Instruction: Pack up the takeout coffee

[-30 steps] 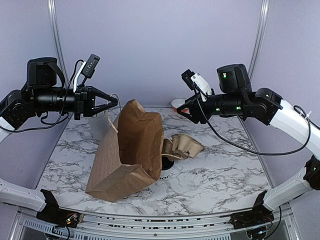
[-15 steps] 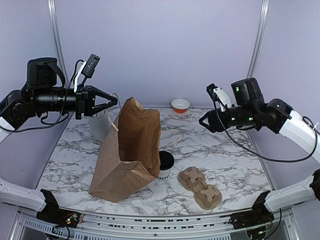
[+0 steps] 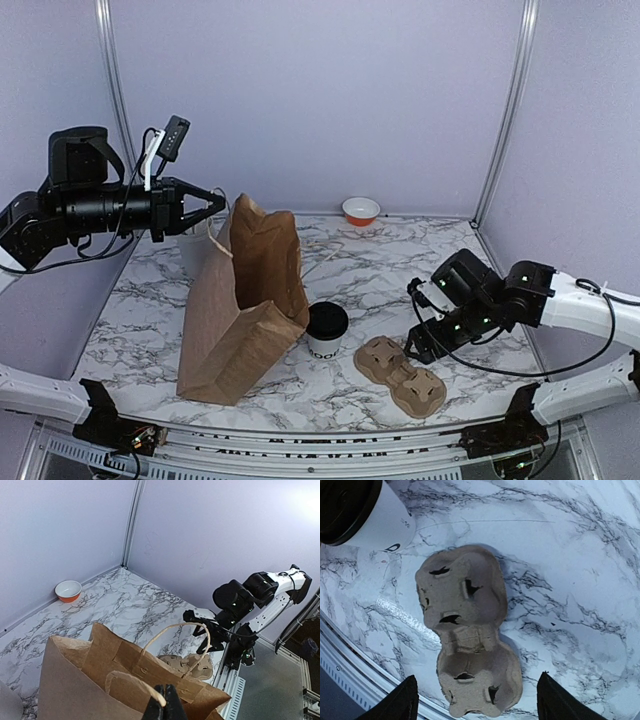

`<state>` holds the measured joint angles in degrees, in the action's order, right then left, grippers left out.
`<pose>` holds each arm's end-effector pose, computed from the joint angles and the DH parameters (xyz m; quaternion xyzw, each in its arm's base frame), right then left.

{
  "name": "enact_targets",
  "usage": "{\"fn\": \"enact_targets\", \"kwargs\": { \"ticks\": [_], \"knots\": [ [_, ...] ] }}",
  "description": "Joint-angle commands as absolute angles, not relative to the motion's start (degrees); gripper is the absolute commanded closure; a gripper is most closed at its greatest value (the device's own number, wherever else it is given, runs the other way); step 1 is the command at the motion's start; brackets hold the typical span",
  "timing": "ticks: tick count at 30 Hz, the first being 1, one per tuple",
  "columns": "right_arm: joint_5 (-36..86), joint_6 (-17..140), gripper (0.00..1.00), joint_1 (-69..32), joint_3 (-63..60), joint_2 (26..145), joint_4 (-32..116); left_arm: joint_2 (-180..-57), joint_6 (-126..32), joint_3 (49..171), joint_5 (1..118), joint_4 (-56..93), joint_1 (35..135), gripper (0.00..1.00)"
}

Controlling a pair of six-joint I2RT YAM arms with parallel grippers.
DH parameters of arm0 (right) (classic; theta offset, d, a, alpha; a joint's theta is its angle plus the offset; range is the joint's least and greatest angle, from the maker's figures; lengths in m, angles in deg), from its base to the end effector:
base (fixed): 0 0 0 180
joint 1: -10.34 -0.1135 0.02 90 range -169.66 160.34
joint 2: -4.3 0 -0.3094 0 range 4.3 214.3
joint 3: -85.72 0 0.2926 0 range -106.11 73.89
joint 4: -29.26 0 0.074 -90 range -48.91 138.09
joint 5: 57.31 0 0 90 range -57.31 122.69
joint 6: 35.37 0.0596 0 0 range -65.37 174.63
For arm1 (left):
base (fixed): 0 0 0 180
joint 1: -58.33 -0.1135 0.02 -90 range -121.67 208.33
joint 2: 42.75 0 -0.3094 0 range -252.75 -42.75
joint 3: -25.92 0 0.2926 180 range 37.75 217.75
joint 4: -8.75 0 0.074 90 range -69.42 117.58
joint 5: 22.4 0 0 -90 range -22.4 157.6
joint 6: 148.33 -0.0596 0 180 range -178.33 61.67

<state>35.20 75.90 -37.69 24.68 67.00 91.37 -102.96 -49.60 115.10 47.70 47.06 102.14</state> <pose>0.1555 0.1690 0.2602 -0.2205 0.9484 0.1114 0.1987 0.1668 -0.1881 0.5026 0.3329 0.6823 -0.4003 0.5133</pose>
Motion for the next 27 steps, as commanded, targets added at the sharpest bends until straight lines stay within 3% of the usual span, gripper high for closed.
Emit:
{"fn": "enact_targets", "kwargs": {
  "ticks": [1,6,22,27],
  "knots": [
    [36.31,85.06,0.21,-42.79,25.92,65.1,89.97,-100.97,-46.6,112.1,51.95,43.65,101.83,1.0],
    [42.39,86.42,0.18,-47.57,25.65,69.11,86.95,-99.87,-45.56,109.11,51.42,40.96,101.59,1.0],
    [44.08,78.53,0.13,-47.76,23.79,85.53,73.67,-97.1,-43.63,105.74,53.72,38.73,100.4,1.0],
    [42.49,78.41,0.13,-47.77,24.96,87.09,71.49,-100.1,-42.6,106.45,47.25,34.99,98.5,1.0]
  ]
}}
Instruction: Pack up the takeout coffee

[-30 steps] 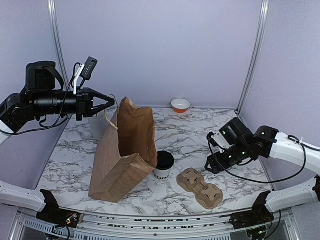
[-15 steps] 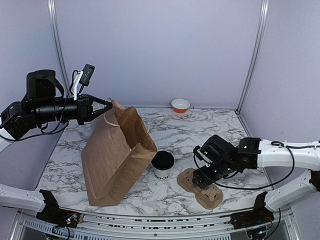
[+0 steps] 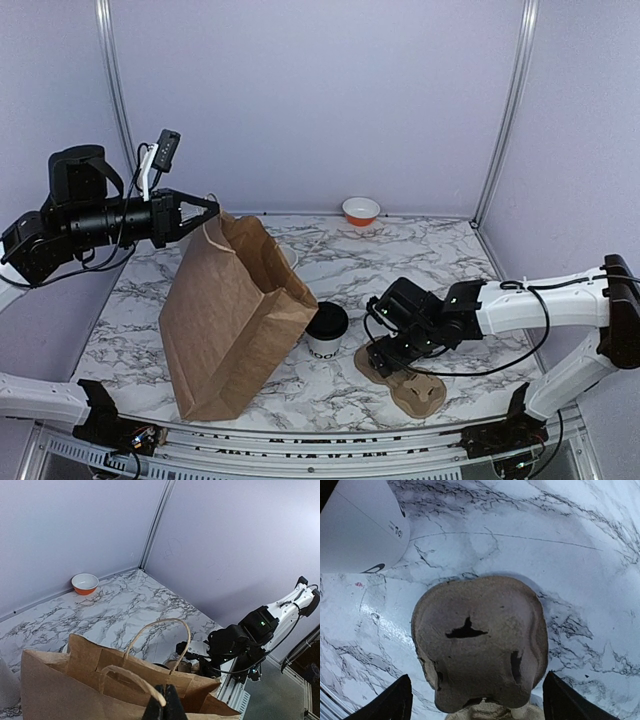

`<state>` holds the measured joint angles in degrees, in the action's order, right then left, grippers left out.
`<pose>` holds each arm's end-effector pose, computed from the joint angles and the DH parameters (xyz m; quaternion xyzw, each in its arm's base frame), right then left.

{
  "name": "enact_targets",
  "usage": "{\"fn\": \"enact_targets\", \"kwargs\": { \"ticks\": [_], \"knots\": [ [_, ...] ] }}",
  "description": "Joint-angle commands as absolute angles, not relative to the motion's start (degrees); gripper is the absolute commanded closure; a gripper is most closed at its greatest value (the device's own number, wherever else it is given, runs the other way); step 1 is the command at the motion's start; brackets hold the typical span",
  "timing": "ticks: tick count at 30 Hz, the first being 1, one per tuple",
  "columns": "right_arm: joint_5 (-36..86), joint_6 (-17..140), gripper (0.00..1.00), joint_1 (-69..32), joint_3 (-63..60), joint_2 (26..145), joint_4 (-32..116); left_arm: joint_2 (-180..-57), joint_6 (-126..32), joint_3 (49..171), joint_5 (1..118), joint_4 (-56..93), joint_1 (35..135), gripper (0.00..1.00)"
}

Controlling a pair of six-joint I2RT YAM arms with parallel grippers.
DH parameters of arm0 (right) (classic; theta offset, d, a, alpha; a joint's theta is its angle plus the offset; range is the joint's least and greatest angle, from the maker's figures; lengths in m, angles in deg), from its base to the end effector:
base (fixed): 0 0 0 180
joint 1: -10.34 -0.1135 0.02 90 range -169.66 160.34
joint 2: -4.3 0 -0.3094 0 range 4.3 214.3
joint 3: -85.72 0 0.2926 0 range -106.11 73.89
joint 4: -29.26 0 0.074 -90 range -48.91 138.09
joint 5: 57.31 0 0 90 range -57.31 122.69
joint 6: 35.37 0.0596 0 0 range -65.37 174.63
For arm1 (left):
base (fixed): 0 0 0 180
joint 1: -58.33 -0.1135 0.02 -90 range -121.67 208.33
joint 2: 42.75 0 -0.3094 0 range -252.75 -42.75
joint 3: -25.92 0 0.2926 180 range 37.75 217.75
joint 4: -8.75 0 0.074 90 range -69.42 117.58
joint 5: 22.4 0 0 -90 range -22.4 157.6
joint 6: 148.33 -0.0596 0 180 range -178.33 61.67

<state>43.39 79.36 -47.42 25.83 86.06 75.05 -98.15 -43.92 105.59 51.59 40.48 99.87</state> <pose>0.1681 0.2458 0.1881 -0.2603 0.9416 0.0584 0.2053 0.1697 -0.1723 0.4714 0.2639 0.7020 -0.3988 0.5278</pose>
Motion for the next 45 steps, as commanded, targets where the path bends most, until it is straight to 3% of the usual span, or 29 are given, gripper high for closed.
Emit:
{"fn": "enact_targets", "kwargs": {
  "ticks": [1,9,17,24,29,35,45],
  "knots": [
    [42.33,78.52,0.13,-47.76,25.2,87.36,71.0,-101.3,-42.34,107.27,46.12,34.54,98.23,1.0],
    [40.39,79.89,0.18,-43.82,28.05,87.6,67.78,-105.77,-37.87,109.91,40.56,27.35,94.95,1.0],
    [37.99,79.87,0.23,-39.5,29.68,84.98,65.75,-102.96,-26.99,102.77,32.86,16.38,87.67,1.0],
    [37.64,78.94,0.22,-39.48,26.52,84.03,66.27,-96.78,-26.64,97.39,32.13,24.0,85.77,0.98],
    [37.98,77.9,0.21,-39.48,23.71,83.98,67.37,-88.24,-26.87,94.37,36.62,35.06,85.75,0.84],
    [38.35,76.51,0.19,-39.49,21.41,85.2,69.04,-80.44,-26.94,93.58,48.83,48.7,85.82,0.35],
    [37.47,76.35,0.16,-39.77,23.16,85.6,72.03,-78.4,-29.16,101.14,61.92,61.61,85.79,0.03]
  ]
}}
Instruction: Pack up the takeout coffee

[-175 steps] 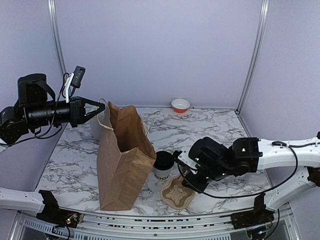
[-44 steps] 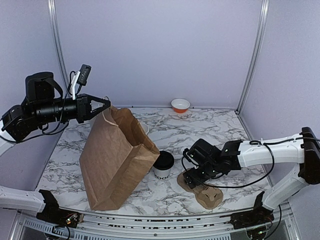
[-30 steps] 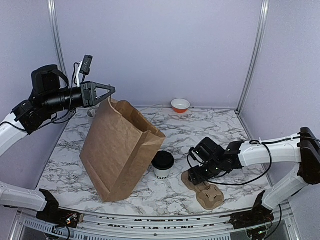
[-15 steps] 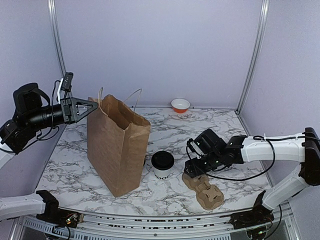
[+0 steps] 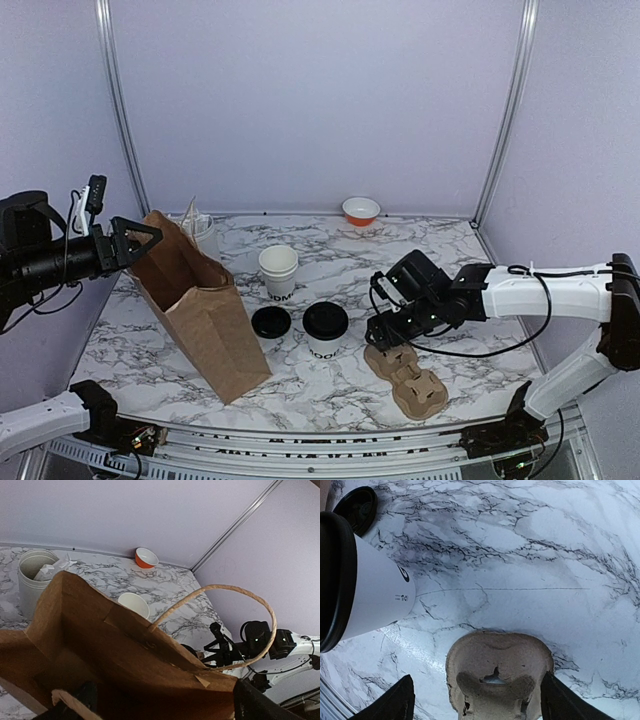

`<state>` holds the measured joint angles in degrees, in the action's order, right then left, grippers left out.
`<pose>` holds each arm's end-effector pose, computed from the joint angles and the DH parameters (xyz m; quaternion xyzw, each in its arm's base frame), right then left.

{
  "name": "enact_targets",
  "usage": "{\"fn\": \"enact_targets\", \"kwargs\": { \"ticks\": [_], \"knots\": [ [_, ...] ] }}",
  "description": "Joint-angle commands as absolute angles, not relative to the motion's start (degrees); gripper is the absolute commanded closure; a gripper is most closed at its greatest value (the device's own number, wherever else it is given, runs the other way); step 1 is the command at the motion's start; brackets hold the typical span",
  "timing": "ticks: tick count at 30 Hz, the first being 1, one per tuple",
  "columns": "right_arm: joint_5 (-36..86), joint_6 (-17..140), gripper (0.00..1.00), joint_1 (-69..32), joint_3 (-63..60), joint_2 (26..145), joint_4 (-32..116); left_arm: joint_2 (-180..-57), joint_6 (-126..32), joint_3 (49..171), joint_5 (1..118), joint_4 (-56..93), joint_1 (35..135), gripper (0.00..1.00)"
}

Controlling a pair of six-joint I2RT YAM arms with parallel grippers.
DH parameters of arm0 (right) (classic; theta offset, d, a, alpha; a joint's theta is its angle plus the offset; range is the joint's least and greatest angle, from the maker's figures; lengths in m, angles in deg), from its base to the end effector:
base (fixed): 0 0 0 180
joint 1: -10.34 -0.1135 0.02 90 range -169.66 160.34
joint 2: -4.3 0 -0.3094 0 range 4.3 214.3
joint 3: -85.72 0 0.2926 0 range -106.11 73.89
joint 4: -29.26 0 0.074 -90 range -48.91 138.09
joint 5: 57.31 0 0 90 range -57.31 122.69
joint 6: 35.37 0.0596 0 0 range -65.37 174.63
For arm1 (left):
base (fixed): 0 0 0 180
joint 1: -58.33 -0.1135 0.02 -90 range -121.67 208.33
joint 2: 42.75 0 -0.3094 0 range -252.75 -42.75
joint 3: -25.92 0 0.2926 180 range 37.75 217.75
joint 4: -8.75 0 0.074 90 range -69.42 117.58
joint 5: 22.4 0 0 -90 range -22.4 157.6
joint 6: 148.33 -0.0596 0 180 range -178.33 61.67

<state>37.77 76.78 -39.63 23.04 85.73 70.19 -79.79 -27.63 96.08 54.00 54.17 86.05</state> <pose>0.2088 0.2403 0.2103 -0.2206 0.9388 0.1192 0.2364 0.1236 -0.0808 0.4316 0.0541 0.7750 -0.3845 0.4987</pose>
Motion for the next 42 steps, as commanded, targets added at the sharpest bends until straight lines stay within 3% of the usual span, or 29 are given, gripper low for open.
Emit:
{"fn": "enact_targets", "kwargs": {
  "ticks": [1,22,28,34,38,42],
  "knots": [
    [37.74,76.54,0.16,-39.97,23.37,85.72,72.34,-78.23,-29.46,102.2,62.65,62.37,85.74,0.01],
    [44.82,83.1,0.17,-46.13,27.28,89.61,75.05,-84.02,-34.31,119.17,62.12,64.83,85.77,0.01],
    [48.1,85.48,0.21,-46.13,26.98,89.84,76.39,-88.4,-34.03,122.65,55.47,64.42,85.76,0.01],
    [42.88,86.1,0.36,-46.11,28.23,88.53,71.57,-92.48,-33.15,125.35,50.76,62.54,86.85,0.01],
    [40.19,86.78,0.4,-45.07,28.63,86.36,69.45,-96.27,-33.83,127.48,57.02,62.49,94.06,0.01],
    [35.03,87.42,0.44,-41.69,30.53,83.03,65.91,-102.44,-36.17,132.29,72.77,62.95,112.36,0.01]
  ]
}}
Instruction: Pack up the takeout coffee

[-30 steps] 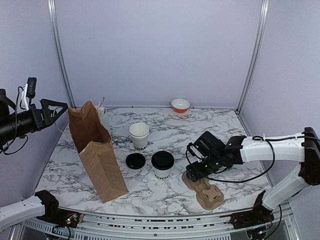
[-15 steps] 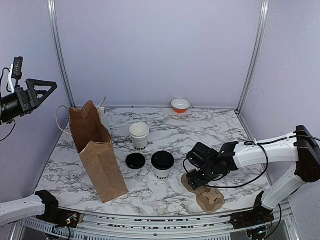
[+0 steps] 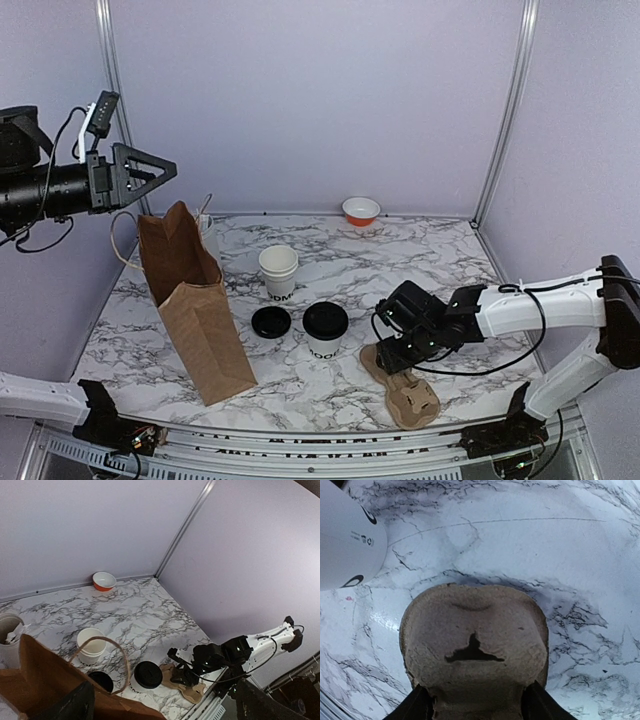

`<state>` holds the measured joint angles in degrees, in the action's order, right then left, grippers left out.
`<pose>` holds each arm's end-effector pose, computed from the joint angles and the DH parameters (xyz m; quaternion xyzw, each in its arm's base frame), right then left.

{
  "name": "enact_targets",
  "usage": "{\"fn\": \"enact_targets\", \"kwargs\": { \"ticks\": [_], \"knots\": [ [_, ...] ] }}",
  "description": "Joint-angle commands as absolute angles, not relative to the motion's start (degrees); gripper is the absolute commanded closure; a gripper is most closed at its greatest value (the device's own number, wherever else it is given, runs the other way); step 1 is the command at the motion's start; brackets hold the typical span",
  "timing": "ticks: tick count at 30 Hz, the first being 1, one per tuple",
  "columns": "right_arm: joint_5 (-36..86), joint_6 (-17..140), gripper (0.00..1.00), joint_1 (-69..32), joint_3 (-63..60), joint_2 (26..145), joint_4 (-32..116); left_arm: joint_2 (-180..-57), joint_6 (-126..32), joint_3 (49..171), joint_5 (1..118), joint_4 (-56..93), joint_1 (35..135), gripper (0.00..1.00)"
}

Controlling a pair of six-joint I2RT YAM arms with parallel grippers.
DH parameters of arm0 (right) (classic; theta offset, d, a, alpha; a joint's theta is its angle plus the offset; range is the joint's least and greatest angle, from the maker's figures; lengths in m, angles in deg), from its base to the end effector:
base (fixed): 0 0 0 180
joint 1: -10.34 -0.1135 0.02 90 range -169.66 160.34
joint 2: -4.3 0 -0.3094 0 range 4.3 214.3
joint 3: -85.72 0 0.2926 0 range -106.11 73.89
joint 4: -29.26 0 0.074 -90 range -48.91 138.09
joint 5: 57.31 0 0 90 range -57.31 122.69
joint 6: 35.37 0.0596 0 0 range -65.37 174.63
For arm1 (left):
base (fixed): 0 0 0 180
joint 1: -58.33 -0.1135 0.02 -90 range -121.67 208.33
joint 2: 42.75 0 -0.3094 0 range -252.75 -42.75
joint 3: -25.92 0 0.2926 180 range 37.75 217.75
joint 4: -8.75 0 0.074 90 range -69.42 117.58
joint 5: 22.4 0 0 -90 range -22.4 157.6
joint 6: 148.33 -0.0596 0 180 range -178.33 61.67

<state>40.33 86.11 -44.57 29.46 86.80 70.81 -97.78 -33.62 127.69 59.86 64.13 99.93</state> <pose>0.1746 0.2347 0.1677 -0.1862 0.9613 0.0839 0.1849 0.1253 -0.1220 0.5601 0.1546 0.7420 -0.3985 0.5165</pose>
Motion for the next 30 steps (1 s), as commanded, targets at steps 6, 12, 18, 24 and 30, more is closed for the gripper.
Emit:
{"fn": "enact_targets", "kwargs": {
  "ticks": [6,12,18,24,30],
  "knots": [
    [27.11,89.61,0.45,-35.23,35.11,76.33,58.09,-112.7,-34.97,136.03,83.65,61.39,123.06,0.01],
    [17.71,94.49,0.46,-28.25,41.31,70.4,47.37,-121.45,-31.17,135.15,86.98,56.03,130.62,0.01],
    [11.04,99.75,0.46,-21.97,46.9,64.87,37.08,-130.18,-27.17,133.52,87.47,51.78,135.11,0.03],
    [7.31,104.47,0.45,-17.89,49.56,60.36,29.37,-137.63,-23.39,132.9,85.38,48.77,135.55,0.11],
    [6.85,108.5,0.44,-17.37,50.03,57.17,23.52,-145.16,-21.39,136.71,83.1,47.86,135.67,0.23]
  ]
}}
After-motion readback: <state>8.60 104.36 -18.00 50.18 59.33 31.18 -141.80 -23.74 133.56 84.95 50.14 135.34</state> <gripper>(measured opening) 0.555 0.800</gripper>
